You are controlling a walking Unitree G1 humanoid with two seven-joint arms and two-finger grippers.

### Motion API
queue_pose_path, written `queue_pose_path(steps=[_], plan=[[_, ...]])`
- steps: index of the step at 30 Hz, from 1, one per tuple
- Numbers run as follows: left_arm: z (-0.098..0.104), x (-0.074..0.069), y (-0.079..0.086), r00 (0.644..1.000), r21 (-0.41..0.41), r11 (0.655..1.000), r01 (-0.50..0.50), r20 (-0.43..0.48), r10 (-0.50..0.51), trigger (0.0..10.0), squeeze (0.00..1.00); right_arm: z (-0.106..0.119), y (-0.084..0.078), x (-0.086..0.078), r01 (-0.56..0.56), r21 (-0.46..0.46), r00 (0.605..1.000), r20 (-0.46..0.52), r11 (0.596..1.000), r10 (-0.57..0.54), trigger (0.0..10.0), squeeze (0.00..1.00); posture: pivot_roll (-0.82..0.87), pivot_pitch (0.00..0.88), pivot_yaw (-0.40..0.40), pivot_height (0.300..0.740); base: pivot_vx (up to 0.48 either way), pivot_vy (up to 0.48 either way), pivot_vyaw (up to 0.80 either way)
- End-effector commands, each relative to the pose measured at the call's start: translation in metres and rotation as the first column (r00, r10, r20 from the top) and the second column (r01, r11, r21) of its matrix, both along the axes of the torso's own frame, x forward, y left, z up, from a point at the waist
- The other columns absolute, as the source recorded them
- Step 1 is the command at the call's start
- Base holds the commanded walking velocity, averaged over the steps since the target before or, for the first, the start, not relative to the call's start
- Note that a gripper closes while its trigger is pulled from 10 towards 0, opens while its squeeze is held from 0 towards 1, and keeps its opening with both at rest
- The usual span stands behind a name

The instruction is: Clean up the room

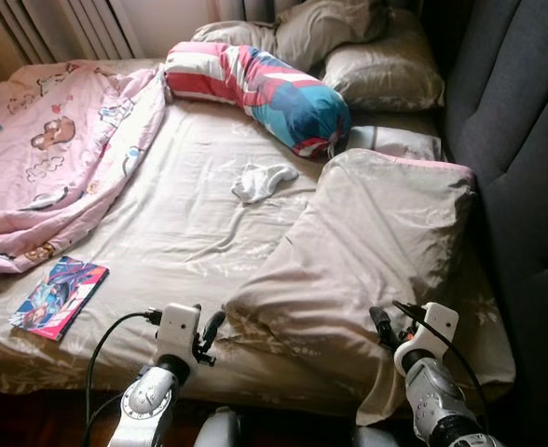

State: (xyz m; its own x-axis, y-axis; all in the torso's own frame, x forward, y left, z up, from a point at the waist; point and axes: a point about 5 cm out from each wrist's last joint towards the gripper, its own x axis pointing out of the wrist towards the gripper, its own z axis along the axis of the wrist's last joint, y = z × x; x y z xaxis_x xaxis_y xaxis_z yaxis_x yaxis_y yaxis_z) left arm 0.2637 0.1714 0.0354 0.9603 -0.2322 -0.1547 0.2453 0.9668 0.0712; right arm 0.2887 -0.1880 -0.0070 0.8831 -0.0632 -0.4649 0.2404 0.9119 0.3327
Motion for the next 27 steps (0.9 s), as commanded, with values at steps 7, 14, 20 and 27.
queue_pose_path(steps=[7,14,20,27], plan=[[0.000,-0.013,0.007,1.000,0.029,1.000,0.009,-0.027,-0.009,10.0,0.00,-0.022,0.013,-0.019,-0.061,-0.030,0.987,-0.152,0.998,0.056,10.0,0.00,0.04,0.269,0.111,0.659,0.000,0.000,0.00],[0.000,-0.019,0.009,0.999,0.033,0.999,0.007,-0.045,-0.006,10.0,0.00,-0.023,0.027,-0.020,-0.121,-0.029,0.982,-0.152,0.992,0.115,0.0,0.00,0.05,0.288,0.109,0.659,0.000,0.000,0.00],[0.002,-0.019,0.008,0.998,0.035,0.999,0.003,-0.056,-0.001,10.0,0.00,-0.024,0.032,-0.021,-0.141,-0.045,0.978,-0.164,0.989,0.132,0.0,0.00,0.05,0.285,0.106,0.659,0.000,0.000,0.00],[0.002,-0.018,0.007,0.998,0.035,0.999,0.003,-0.060,-0.001,10.0,0.00,-0.025,0.029,-0.022,-0.139,-0.050,0.977,-0.168,0.989,0.129,0.0,0.00,0.04,0.284,0.104,0.659,0.000,0.000,0.00]])
